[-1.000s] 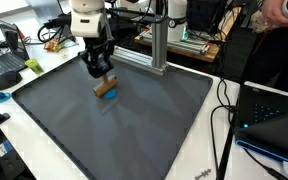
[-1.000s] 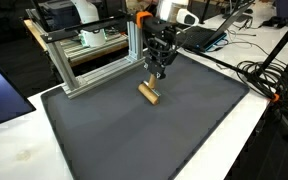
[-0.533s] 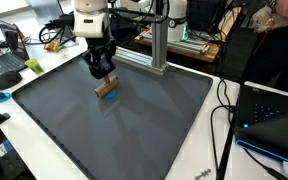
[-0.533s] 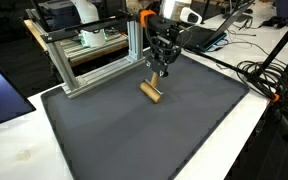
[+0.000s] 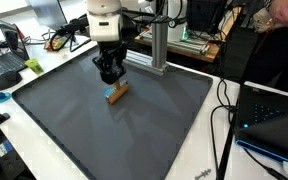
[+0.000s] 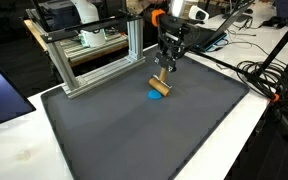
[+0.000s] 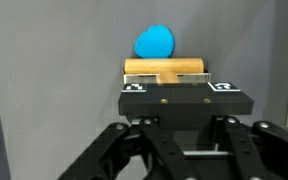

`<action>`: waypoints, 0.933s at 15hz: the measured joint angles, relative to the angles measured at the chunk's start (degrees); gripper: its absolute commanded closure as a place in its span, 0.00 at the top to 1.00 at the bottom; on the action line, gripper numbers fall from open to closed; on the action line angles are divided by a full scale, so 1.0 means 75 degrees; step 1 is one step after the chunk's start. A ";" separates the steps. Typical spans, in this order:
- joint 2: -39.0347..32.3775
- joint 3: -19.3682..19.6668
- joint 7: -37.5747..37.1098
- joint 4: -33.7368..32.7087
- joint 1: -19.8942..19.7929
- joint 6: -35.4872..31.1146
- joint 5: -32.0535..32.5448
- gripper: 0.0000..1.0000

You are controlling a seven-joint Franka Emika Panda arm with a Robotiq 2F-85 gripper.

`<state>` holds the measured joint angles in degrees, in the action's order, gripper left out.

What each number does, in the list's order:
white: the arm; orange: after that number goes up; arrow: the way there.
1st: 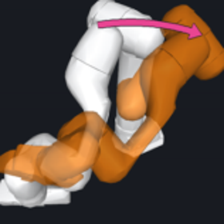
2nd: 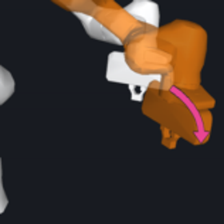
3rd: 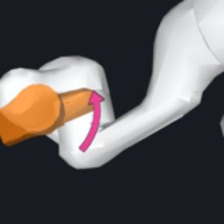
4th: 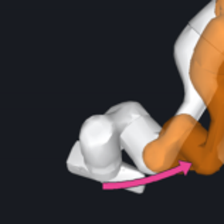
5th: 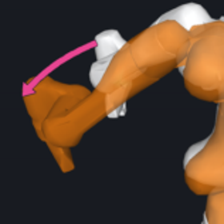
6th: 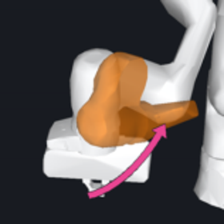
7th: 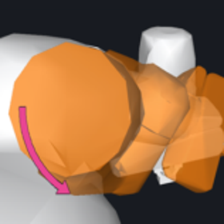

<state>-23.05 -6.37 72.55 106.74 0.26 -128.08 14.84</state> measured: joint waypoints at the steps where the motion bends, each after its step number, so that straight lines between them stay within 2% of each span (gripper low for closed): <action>1: -0.0001 0.0001 -0.0018 0.0000 0.0013 0.0000 0.0004 0.22; 14: 0.0013 0.0178 -0.0311 -0.0002 0.0031 0.0000 0.0086 0.22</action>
<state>-22.95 -5.03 70.22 106.73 0.49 -128.08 15.49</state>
